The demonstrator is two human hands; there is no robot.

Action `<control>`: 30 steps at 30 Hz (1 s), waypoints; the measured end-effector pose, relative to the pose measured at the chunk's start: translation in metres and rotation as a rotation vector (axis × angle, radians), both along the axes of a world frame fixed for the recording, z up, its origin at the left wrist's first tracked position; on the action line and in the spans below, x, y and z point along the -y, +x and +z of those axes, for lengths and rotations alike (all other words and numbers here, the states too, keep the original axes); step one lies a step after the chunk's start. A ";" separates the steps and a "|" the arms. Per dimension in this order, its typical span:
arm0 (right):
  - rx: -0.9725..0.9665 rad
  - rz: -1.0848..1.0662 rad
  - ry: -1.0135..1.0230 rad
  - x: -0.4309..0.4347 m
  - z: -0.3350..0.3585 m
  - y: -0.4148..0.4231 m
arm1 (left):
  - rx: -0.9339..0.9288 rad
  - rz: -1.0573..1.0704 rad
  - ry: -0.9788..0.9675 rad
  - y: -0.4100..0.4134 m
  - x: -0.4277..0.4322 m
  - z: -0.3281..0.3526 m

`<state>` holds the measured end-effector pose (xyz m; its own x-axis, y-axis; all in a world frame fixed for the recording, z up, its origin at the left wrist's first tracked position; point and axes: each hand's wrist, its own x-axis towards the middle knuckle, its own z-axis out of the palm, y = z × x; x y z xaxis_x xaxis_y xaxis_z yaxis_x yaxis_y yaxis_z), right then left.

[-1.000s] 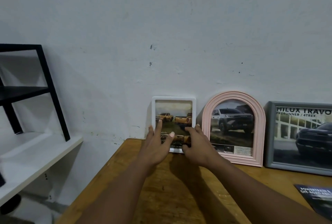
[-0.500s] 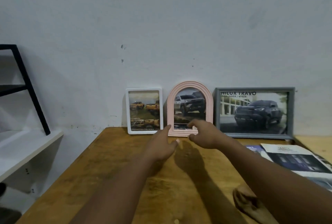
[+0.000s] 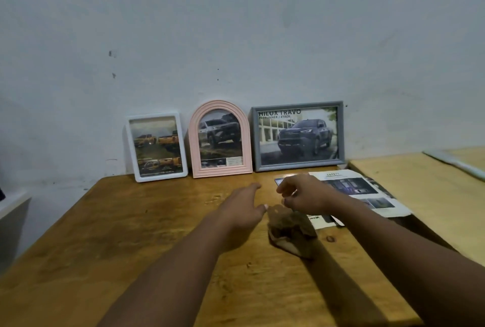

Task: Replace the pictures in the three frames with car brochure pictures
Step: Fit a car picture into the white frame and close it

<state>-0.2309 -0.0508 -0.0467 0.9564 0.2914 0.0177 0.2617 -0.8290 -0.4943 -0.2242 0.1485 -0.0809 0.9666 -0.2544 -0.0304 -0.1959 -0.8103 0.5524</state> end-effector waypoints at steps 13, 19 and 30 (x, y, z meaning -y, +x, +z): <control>-0.022 0.119 -0.145 0.000 -0.035 -0.044 | 0.097 0.028 0.011 -0.033 0.004 -0.037; -0.001 0.046 -0.145 -0.001 -0.041 -0.043 | 0.139 0.017 0.057 -0.035 0.005 -0.040; 0.034 0.019 -0.037 0.003 -0.044 -0.040 | 0.127 0.012 0.080 -0.037 0.005 -0.037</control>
<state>-0.2714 -0.0534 -0.0911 0.9499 0.3101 0.0389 0.2933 -0.8413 -0.4541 -0.2609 0.1437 -0.1177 0.9670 -0.2441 0.0730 -0.2500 -0.8533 0.4576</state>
